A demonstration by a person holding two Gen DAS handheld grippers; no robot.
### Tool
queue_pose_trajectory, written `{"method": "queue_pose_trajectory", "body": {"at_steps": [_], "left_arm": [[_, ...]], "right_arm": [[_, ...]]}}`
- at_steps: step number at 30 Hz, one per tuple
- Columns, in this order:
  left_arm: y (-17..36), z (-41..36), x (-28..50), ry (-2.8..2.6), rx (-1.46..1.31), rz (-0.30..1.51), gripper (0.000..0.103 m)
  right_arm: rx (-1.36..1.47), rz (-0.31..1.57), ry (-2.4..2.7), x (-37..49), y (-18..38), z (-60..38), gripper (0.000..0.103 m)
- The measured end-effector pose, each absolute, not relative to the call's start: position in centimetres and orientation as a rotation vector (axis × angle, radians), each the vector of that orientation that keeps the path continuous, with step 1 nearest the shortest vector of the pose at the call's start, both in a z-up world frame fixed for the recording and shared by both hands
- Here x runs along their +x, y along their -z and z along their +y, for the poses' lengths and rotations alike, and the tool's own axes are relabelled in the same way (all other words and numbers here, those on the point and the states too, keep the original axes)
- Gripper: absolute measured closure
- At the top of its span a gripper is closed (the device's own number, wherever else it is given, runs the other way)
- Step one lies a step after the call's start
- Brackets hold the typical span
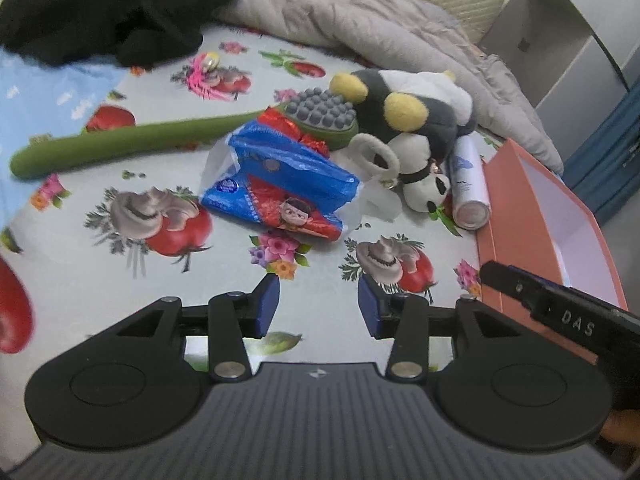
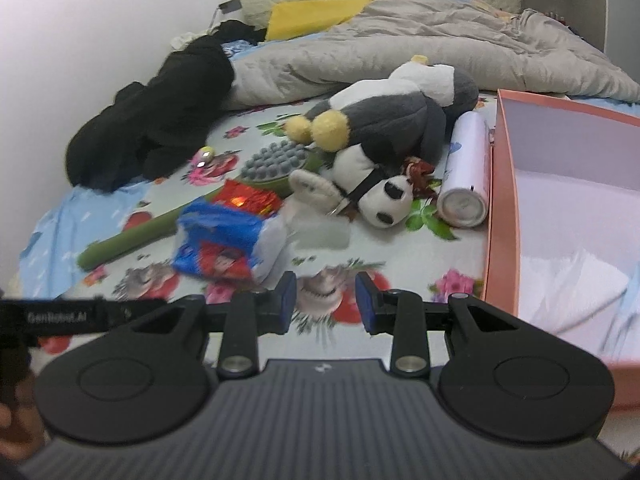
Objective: Organize soft objects
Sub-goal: 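Reach right gripper to the panda plush while left approaches blue tissue pack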
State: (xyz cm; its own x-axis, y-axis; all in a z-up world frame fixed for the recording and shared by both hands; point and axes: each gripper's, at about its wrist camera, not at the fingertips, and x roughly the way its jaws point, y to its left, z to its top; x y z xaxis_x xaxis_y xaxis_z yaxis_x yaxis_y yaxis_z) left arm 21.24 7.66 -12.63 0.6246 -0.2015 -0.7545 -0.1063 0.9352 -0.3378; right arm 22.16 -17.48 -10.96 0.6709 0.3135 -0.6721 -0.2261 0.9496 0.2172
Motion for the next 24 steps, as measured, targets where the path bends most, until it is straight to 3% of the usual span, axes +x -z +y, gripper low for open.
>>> {"method": "queue_pose_trajectory", "body": {"at_steps": [2, 4, 6, 24], "left_arm": [[13.5, 7.7, 22.4, 0.053, -0.403, 0.913, 0.054], [14.4, 7.6, 23.6, 0.052, -0.425, 0.926, 0.053], [15.2, 7.5, 24.7, 0.050, -0.446, 0.939, 0.049], [20.2, 7.5, 29.7, -0.051, -0.710, 0.935, 0.045]], "right_arm": [[0.115, 0.780, -0.284, 23.8, 11.4, -17.5, 0.067], [0.116, 0.781, -0.265, 25.2, 11.8, -17.5, 0.050], [0.121, 0.774, -0.239, 26.5, 12.1, -17.5, 0.044], [0.145, 0.849, -0.150, 36.1, 16.9, -16.5, 0.045]]}}
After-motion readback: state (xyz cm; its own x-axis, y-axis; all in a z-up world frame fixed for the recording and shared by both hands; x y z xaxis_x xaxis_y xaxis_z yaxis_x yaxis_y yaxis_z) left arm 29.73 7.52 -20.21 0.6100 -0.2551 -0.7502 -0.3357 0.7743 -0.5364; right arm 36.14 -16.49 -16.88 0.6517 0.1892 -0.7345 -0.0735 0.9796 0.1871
